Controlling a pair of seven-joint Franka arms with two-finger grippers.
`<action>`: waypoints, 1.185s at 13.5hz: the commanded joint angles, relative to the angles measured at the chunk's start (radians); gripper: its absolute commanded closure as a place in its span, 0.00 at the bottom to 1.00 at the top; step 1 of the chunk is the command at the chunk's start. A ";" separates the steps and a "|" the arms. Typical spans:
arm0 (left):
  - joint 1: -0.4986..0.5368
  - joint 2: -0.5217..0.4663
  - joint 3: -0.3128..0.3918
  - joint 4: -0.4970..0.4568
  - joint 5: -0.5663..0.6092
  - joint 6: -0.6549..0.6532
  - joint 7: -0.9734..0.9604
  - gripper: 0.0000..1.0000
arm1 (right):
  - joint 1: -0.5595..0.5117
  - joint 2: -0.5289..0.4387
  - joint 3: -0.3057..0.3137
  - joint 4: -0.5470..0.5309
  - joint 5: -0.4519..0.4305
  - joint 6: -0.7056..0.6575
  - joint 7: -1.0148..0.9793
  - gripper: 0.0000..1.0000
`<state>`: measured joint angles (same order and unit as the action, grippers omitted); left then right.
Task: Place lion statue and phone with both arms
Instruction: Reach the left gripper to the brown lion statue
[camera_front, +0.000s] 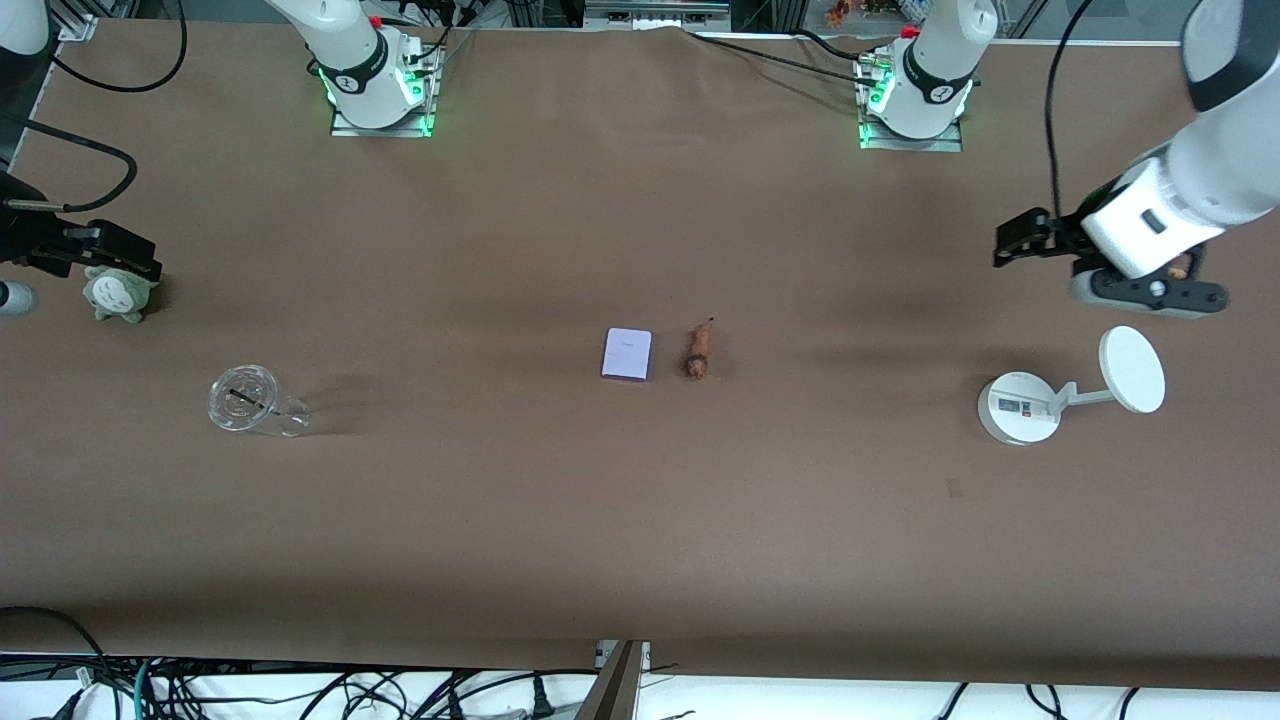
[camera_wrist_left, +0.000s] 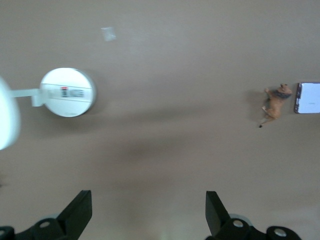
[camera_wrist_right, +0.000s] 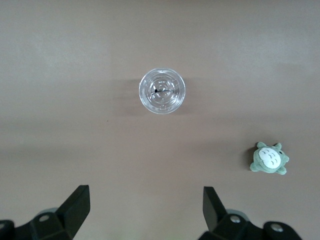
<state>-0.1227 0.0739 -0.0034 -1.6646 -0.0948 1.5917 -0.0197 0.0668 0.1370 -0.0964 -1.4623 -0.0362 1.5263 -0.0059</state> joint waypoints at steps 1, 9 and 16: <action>-0.043 0.073 -0.061 0.031 -0.016 0.072 -0.138 0.00 | -0.008 0.007 0.004 0.022 -0.002 -0.017 -0.002 0.00; -0.208 0.346 -0.193 0.028 -0.002 0.460 -0.379 0.00 | -0.008 0.007 0.006 0.022 0.004 -0.014 -0.005 0.00; -0.314 0.559 -0.191 0.005 0.000 0.697 -0.388 0.00 | -0.001 0.044 0.009 0.017 0.024 -0.005 -0.003 0.00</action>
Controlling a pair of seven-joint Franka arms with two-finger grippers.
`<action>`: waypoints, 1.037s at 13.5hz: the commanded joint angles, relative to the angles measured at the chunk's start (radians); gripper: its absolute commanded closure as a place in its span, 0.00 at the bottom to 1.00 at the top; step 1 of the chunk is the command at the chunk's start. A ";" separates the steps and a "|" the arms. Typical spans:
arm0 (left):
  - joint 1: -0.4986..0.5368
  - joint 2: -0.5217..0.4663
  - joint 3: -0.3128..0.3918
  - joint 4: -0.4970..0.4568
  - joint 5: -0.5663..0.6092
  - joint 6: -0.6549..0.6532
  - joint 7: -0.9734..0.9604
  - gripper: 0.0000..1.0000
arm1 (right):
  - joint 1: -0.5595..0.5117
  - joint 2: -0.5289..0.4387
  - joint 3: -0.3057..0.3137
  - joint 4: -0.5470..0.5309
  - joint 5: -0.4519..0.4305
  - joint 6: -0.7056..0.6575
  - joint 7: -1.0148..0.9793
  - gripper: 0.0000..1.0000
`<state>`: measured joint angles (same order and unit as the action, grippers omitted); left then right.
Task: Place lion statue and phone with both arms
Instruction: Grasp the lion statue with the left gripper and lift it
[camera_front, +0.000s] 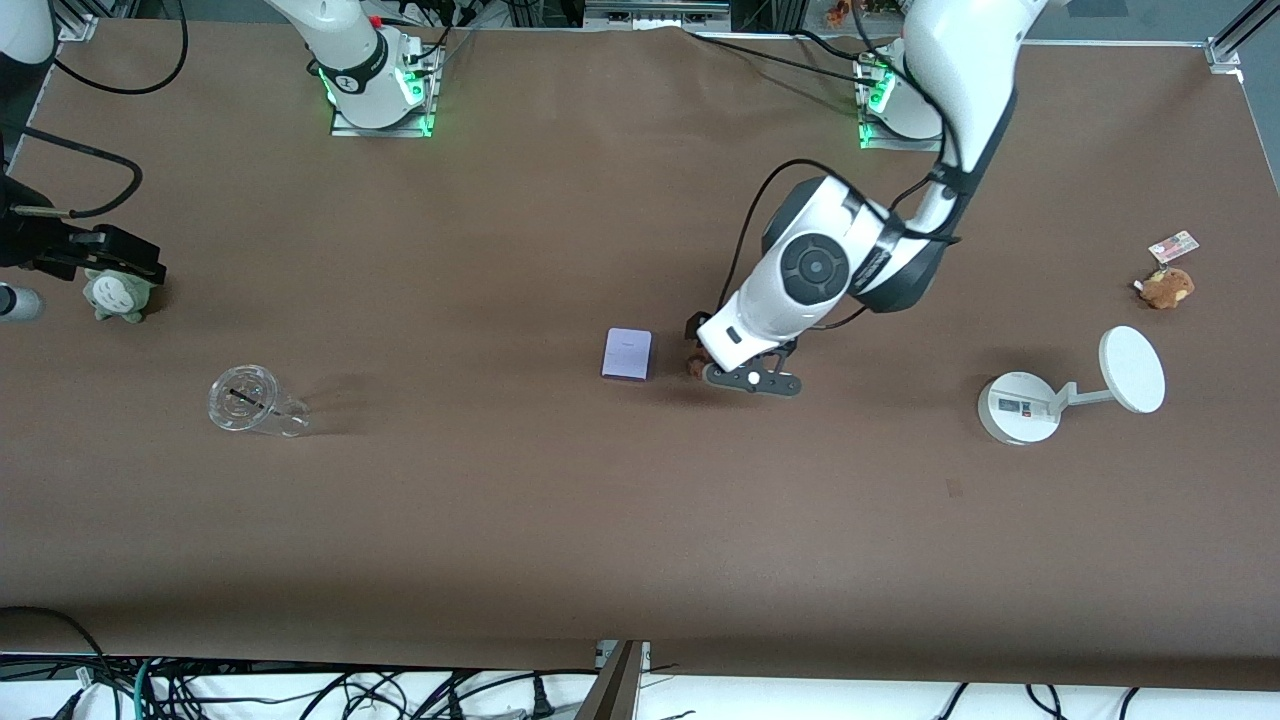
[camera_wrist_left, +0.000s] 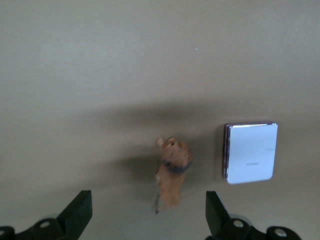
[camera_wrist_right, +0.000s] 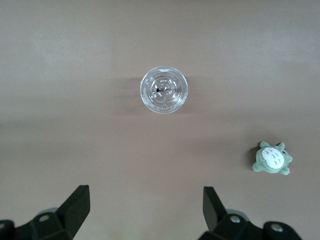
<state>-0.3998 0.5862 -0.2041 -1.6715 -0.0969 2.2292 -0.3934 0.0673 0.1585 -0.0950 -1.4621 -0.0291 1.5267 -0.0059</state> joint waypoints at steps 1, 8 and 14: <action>-0.054 0.050 0.012 -0.008 0.003 0.087 -0.043 0.00 | -0.001 0.033 0.008 0.019 0.018 -0.003 -0.003 0.00; -0.088 0.121 0.015 -0.025 0.115 0.204 -0.076 0.57 | 0.014 0.058 0.018 0.019 0.018 -0.002 -0.002 0.00; -0.068 0.048 0.017 -0.028 0.117 0.117 -0.061 0.95 | 0.046 0.099 0.018 0.020 0.014 0.003 0.012 0.00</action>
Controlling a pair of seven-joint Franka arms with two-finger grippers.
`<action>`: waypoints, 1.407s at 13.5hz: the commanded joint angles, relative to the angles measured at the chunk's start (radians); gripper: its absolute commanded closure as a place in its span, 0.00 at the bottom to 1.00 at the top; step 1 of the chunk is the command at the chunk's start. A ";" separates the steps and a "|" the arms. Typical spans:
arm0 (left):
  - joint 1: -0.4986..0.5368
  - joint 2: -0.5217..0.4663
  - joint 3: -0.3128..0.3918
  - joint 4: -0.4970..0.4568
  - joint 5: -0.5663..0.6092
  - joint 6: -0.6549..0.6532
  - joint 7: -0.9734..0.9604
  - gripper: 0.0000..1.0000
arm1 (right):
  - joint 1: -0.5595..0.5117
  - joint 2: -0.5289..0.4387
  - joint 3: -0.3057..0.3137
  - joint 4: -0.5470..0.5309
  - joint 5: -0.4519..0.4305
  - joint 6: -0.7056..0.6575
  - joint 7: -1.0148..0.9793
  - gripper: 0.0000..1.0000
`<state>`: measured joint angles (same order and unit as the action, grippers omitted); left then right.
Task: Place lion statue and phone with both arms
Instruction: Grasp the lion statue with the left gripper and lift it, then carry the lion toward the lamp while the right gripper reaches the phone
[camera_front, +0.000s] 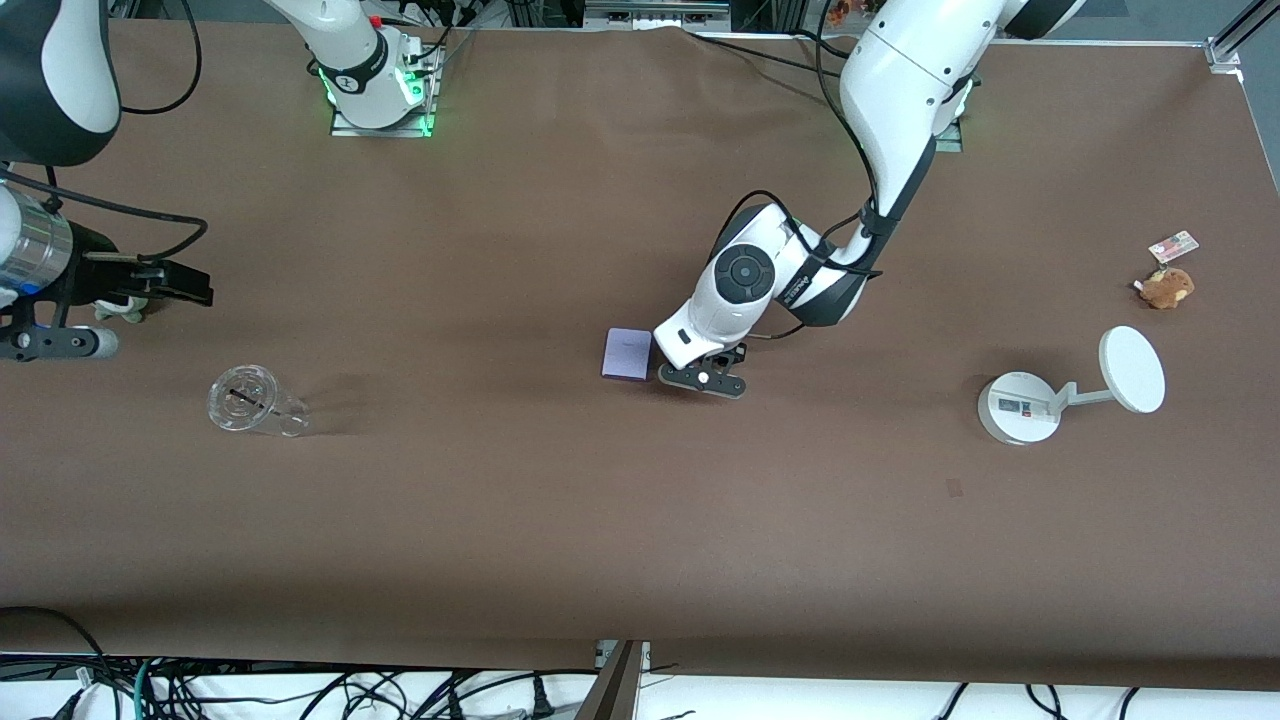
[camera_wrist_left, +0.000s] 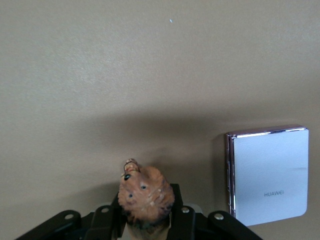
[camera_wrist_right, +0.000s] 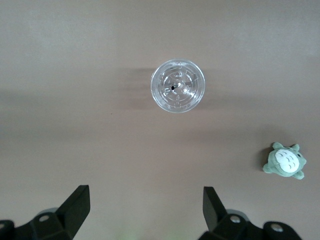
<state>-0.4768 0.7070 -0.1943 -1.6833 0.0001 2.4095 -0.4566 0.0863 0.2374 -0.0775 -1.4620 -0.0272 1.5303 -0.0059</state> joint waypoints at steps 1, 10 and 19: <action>0.026 -0.104 0.009 -0.013 0.021 -0.108 0.006 1.00 | 0.047 0.031 0.001 0.020 0.012 0.014 0.014 0.00; 0.390 -0.316 0.016 -0.003 0.066 -0.508 0.194 0.98 | 0.260 0.181 0.001 0.015 0.145 0.223 0.326 0.00; 0.615 -0.155 0.018 -0.133 0.084 -0.184 0.457 0.97 | 0.552 0.414 0.001 0.018 0.153 0.585 0.742 0.00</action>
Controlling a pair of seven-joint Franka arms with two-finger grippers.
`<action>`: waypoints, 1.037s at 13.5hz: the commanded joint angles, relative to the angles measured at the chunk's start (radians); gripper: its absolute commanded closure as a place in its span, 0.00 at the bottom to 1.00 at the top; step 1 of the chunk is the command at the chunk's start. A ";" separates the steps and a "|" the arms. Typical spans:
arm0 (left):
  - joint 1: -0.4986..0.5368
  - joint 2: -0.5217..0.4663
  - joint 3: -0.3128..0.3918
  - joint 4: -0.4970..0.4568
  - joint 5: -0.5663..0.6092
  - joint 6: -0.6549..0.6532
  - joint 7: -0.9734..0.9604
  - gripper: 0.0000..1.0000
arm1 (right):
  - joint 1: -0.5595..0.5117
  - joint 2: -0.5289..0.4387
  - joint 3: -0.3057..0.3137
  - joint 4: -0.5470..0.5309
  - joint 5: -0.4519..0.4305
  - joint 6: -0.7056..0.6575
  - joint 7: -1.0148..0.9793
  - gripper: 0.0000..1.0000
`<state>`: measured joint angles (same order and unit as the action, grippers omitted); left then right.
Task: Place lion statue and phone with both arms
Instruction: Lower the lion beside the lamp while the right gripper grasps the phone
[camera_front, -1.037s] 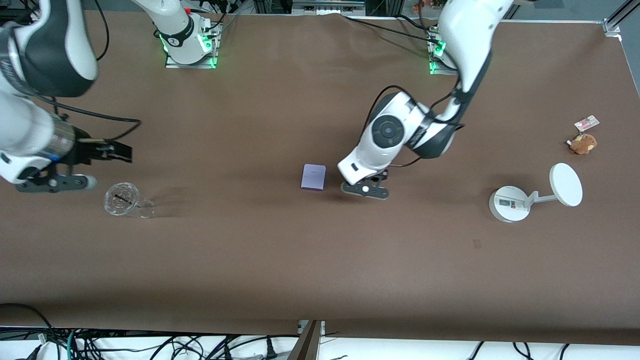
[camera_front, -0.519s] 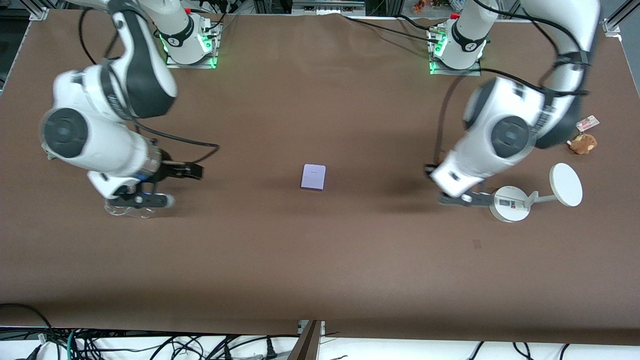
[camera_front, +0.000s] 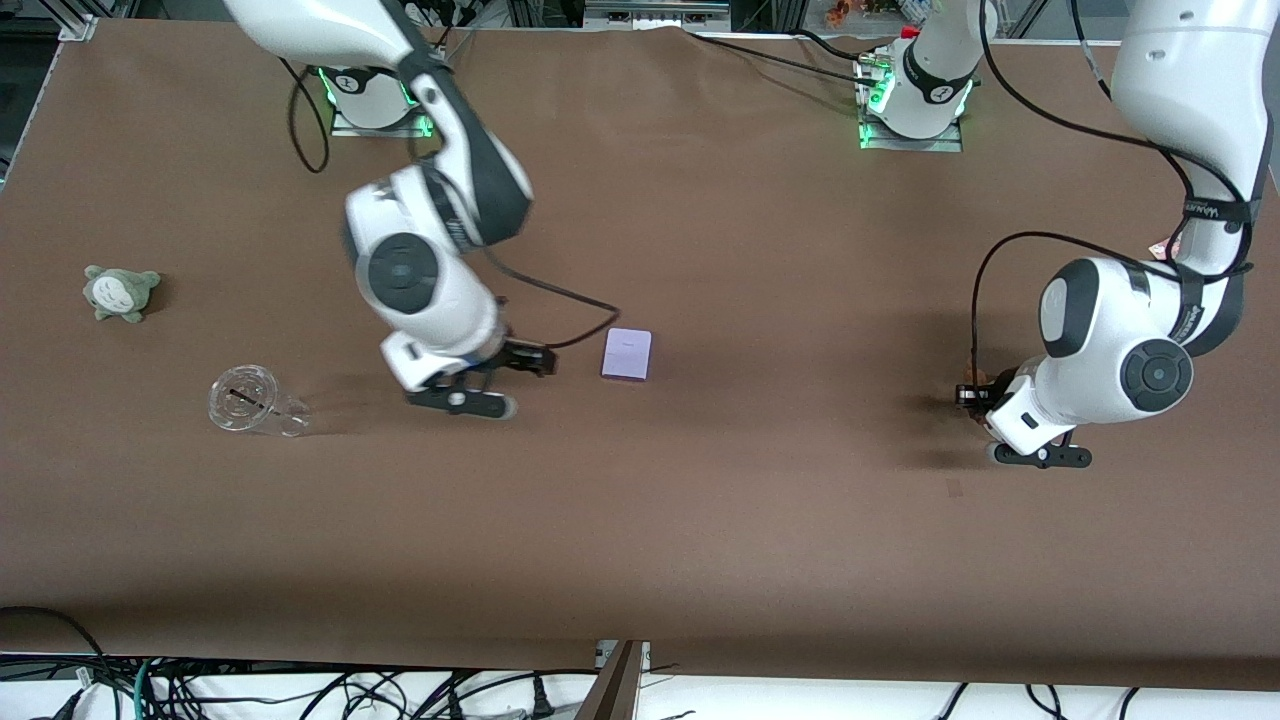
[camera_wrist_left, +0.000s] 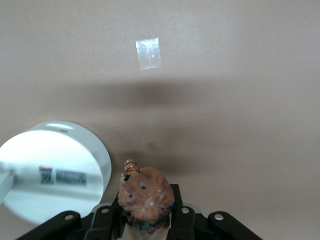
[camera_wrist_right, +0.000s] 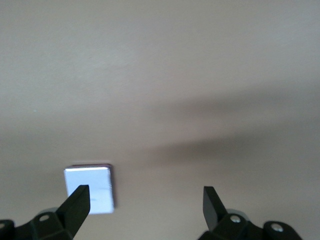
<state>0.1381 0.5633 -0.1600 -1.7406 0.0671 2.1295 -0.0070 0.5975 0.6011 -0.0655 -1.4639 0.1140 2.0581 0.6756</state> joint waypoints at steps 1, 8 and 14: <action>0.000 -0.010 -0.016 -0.088 0.017 0.128 0.007 0.95 | 0.068 0.078 -0.011 0.020 0.012 0.098 0.097 0.00; 0.003 0.030 -0.016 -0.089 0.017 0.136 0.015 0.24 | 0.208 0.212 -0.011 0.022 0.007 0.269 0.231 0.00; 0.008 -0.032 -0.016 -0.074 0.017 0.106 0.012 0.00 | 0.226 0.224 -0.013 0.022 -0.008 0.267 0.171 0.00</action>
<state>0.1386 0.5888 -0.1728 -1.8149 0.0671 2.2575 -0.0066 0.8206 0.8189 -0.0684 -1.4598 0.1116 2.3286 0.8801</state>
